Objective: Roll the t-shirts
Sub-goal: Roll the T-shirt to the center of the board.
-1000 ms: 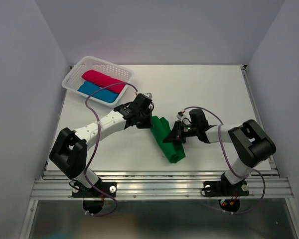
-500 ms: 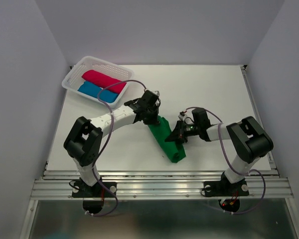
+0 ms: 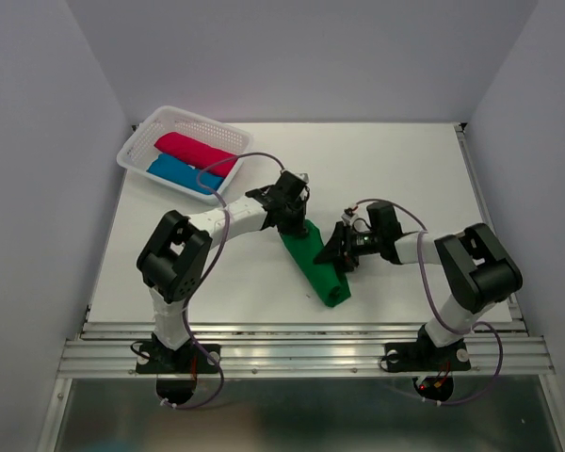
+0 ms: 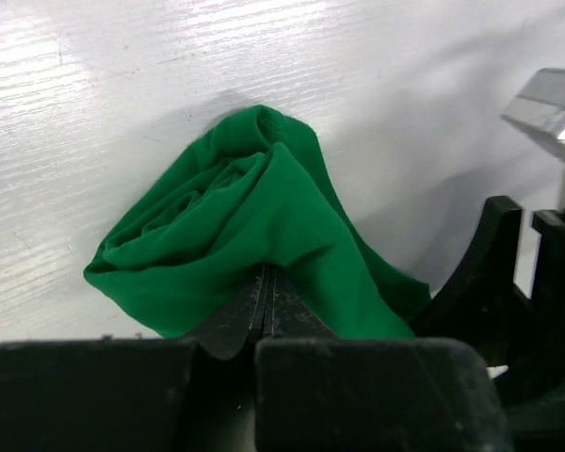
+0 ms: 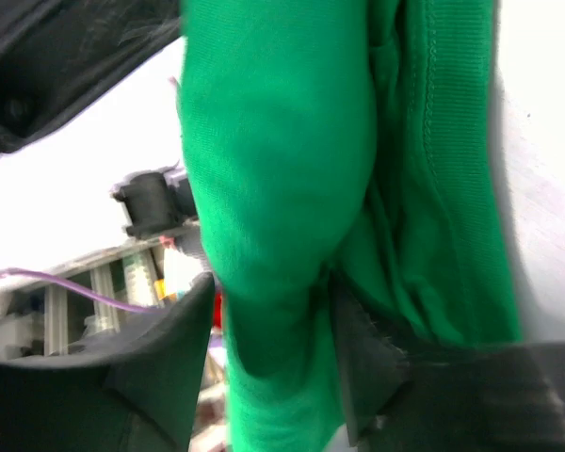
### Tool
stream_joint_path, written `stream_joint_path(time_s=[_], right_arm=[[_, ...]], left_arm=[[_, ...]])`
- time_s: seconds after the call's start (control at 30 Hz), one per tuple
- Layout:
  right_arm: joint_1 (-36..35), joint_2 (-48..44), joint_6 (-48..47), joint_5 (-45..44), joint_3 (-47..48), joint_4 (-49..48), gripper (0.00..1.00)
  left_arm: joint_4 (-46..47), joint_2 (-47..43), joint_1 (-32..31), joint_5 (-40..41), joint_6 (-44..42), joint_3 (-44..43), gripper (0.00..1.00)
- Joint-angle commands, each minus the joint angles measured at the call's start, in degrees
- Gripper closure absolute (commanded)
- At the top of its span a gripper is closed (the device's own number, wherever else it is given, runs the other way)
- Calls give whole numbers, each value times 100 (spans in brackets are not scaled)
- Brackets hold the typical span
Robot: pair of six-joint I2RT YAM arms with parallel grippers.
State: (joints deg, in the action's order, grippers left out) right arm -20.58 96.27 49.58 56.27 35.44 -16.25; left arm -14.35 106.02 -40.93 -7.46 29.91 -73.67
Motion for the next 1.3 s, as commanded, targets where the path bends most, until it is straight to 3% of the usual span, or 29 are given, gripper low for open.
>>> stream_joint_path(time_s=[0.0, 0.1, 0.27, 0.53, 0.77, 0.9, 1.27], right_arm=[[36, -634, -868, -397, 402, 1025, 36], [36, -899, -1344, -642, 586, 1894, 21], [36, -1443, -1907, -924, 639, 3002, 12], [-69, -2068, -2330, -1452, 447, 3778, 12], [-333, -1928, -2137, -1531, 340, 3436, 21], [-683, -1726, -2049, -1671, 358, 3278, 22], [-799, -1383, -1944, -1821, 244, 2953, 31]], left_arm=[[143, 59, -29, -36, -135, -271, 100], [143, 77, -29, -45, -135, -280, 100], [125, 130, -29, -27, -135, -297, 100], [134, 156, -29, -45, -117, -315, 100], [125, 130, -29, -1, -117, -288, 100], [117, 86, -29, 8, -117, -271, 100], [117, 103, -21, 8, -135, -236, 100]])
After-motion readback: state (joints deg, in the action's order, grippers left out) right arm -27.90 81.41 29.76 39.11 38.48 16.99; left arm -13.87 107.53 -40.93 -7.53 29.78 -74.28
